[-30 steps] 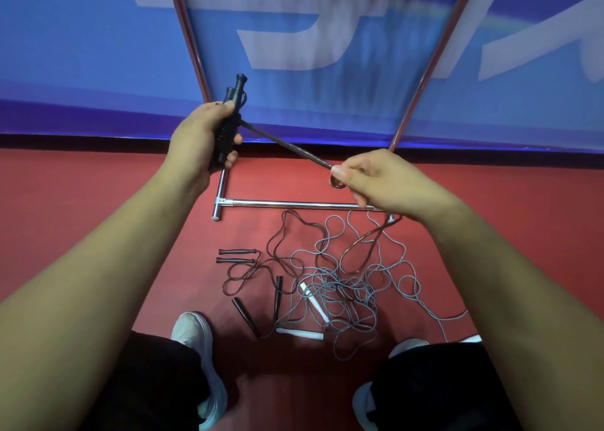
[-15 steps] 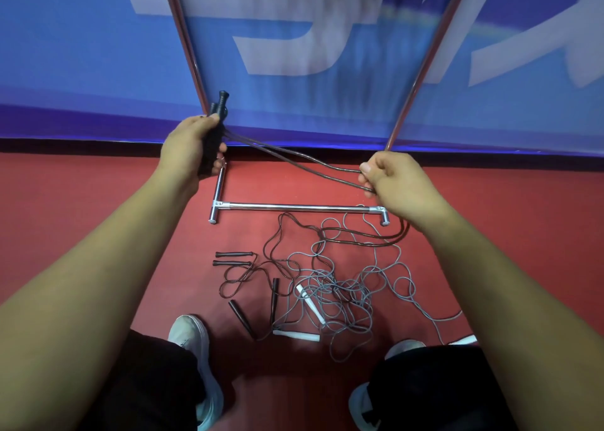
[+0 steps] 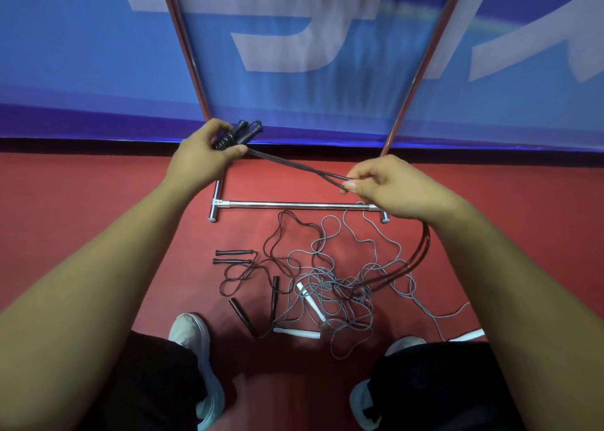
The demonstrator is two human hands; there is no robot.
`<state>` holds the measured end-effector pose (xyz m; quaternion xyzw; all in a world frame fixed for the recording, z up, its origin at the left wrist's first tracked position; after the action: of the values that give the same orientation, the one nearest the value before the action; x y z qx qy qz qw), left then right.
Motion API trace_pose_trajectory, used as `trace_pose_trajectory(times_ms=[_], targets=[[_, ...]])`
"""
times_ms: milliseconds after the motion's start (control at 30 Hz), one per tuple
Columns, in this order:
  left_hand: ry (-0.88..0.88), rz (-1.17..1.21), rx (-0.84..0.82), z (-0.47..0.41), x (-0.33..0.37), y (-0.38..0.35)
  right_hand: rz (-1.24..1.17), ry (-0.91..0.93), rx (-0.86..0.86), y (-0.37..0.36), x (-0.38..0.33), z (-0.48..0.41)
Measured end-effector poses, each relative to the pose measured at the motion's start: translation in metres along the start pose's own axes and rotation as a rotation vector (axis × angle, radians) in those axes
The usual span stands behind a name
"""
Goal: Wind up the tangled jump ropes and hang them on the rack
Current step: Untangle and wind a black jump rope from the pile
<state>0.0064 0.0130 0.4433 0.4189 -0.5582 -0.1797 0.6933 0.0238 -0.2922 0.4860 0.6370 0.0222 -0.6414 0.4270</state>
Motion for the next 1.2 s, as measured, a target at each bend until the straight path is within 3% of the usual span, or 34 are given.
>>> trace_pose_trajectory(times_ms=[167, 333, 400, 500, 667, 767, 967, 1100, 1200], targets=[[-0.063, -0.399, 0.002, 0.003, 0.005, -0.010, -0.013, 0.076, -0.066, -0.008, -0.021, 0.006], [-0.103, -0.547, 0.026, 0.008, 0.012, -0.022, 0.130, 0.017, -0.043, -0.014, -0.013, 0.001], [-0.124, -0.597, 0.005, 0.010, 0.012, -0.030, 0.070, 0.028, -0.005, -0.014, -0.018, 0.000], [-0.193, -0.661, -0.129, 0.016, 0.017, -0.044, -0.062, 0.085, 0.154, -0.007, -0.027, -0.002], [-0.404, -0.746, -0.493, 0.053, 0.045, -0.081, -0.202, 0.121, 0.366, 0.013, -0.022, -0.008], [-0.586, -0.754, -0.500, 0.077, 0.066, -0.097, -0.158, 0.111, 0.441, 0.022, -0.013, -0.008], [-0.762, -0.393, -0.568, 0.092, 0.087, -0.088, -0.144, 0.075, 0.534, 0.034, 0.004, -0.012], [-0.593, 0.192, -0.724, 0.094, 0.095, -0.076, -0.176, 0.017, 0.594, 0.042, 0.018, -0.013], [-0.443, 0.495, -0.568, 0.079, 0.096, -0.057, -0.222, -0.043, 0.562, 0.046, 0.027, -0.013]])
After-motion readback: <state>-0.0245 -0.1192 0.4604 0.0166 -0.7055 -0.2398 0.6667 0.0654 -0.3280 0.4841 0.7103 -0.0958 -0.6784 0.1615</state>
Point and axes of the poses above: each hand's wrist, its own z-axis away from the middle knuckle, its own y-axis out of the back of the hand, x = y × z, the point moved 6 cm from there along -z, towards the middle knuckle, and after that the axes turned 11 degrees about -z, right-handed, at the moved point
